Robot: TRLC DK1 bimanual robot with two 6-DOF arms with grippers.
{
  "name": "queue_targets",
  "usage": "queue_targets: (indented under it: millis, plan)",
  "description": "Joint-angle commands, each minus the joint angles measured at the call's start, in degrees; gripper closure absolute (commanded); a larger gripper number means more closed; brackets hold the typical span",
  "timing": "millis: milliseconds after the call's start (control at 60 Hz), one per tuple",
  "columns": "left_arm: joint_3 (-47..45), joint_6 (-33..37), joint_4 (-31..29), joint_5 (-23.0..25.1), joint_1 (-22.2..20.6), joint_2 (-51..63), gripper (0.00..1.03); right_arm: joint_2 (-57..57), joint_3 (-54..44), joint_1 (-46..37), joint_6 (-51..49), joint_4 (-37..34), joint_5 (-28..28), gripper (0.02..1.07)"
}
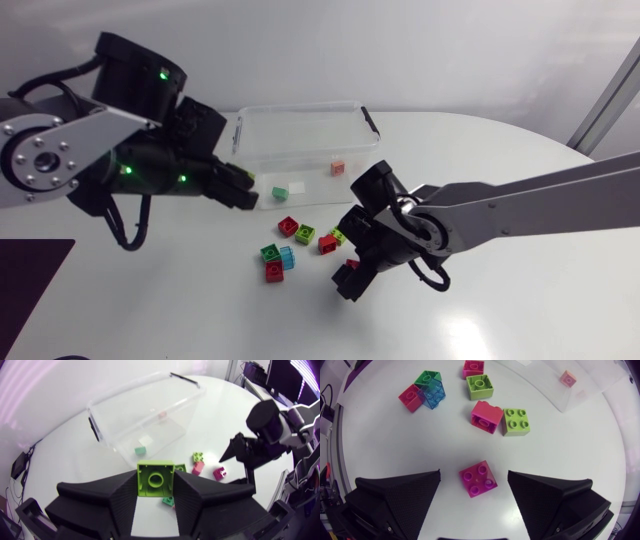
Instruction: Place the duplo bricks in the container
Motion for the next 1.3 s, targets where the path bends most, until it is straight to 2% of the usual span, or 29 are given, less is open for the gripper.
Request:
queue_targets:
  millis: [0,133,233,317,550,683,700,767,817,900,950,1000,1100,1283]
  plan:
    - [2.92,1.33,2.72,-0.15,2.21,0.63,0.84,2.55,1.56,-0.43,-2.36,-0.31,-0.12,0.17]
    - [4.76,1.07,7.29,1.78,4.85,4.15,0.84,3.69,1.91,-0.61,-2.88,-0.92,-0.47,0.30]
    - [5.47,0.89,11.07,2.75,5.90,6.96,0.84,3.69,1.39,-0.70,-3.68,-1.27,-1.18,0.49]
    - [6.52,0.72,13.97,2.75,6.34,10.13,0.84,2.37,0.42,-0.70,-4.12,-1.27,-1.44,0.70]
    - [10.57,-1.30,22.32,2.66,7.40,19.53,0.80,-5.89,-0.81,-0.70,-4.20,-6.46,-1.09,0.73]
    - [13.11,-2.36,24.26,2.66,7.48,22.61,0.78,-10.02,0.07,-0.78,-4.03,-9.36,-0.91,0.73]
    - [13.20,-2.45,24.78,2.66,7.48,22.87,0.74,-10.37,0.24,-0.87,-4.03,-9.62,-0.91,0.73]
    - [13.73,-2.62,25.93,2.66,7.57,23.57,0.47,-12.04,1.74,-1.22,-3.68,-11.12,-0.83,0.73]
    - [13.91,-2.89,26.01,2.66,7.83,23.66,0.32,-12.75,2.88,-1.75,-3.32,-11.73,-0.83,0.73]
    - [13.38,-2.80,25.93,2.66,7.83,23.13,0.21,-13.45,5.08,-2.80,-2.53,-12.52,-0.74,0.73]
    - [12.68,-2.80,25.84,2.66,7.83,22.08,0.20,-13.80,6.66,-3.51,-2.27,-12.79,-0.39,0.72]
    - [11.88,-2.80,25.75,2.66,7.83,20.76,0.13,-14.15,8.42,-4.30,-2.09,-13.31,-0.39,0.72]
    - [10.04,-2.45,24.78,3.71,8.10,17.42,0.13,-14.51,11.76,-5.97,-0.78,-13.40,-0.39,0.72]
    - [3.53,0.10,17.66,9.51,8.36,7.40,0.13,-13.01,19.32,-8.87,2.13,-11.91,-0.12,0.72]
